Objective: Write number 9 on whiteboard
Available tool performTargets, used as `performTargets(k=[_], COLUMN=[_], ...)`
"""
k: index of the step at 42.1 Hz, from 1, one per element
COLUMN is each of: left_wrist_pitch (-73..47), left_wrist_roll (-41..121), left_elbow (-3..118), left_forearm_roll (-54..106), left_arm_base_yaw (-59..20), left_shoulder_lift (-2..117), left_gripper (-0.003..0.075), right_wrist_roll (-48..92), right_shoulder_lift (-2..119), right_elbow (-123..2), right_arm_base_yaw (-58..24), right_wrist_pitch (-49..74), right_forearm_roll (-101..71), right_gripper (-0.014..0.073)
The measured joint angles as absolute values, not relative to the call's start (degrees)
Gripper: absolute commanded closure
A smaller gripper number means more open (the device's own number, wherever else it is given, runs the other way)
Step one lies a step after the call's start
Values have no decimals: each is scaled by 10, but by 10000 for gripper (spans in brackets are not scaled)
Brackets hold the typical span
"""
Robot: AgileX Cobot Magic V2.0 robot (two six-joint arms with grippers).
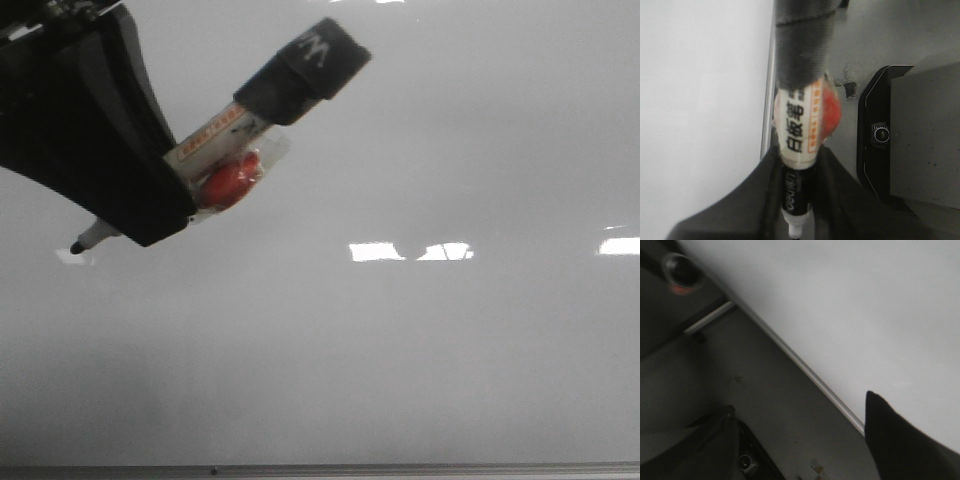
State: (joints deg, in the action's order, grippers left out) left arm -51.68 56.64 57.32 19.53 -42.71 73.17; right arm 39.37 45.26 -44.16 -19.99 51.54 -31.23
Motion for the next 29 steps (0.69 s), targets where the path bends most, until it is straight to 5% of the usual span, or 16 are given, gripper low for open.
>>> performTargets(k=[22,29], left_wrist_pitch=[-517,-517], left_wrist_roll=[569,569], left_elbow=[574,574], left_forearm_roll=[205,205], left_arm_base_yaw=[-445,-445], left_shoulder_lift=[732,732], left_gripper=[732,732], right_wrist_roll=[540,540], right_shoulder_lift=[671,710], right_elbow=[-538,-553], right_arm_base_yaw=[-362,-368], right_wrist_pitch=[463,457], right_forearm_roll=[-431,-433], right_gripper=[51,182])
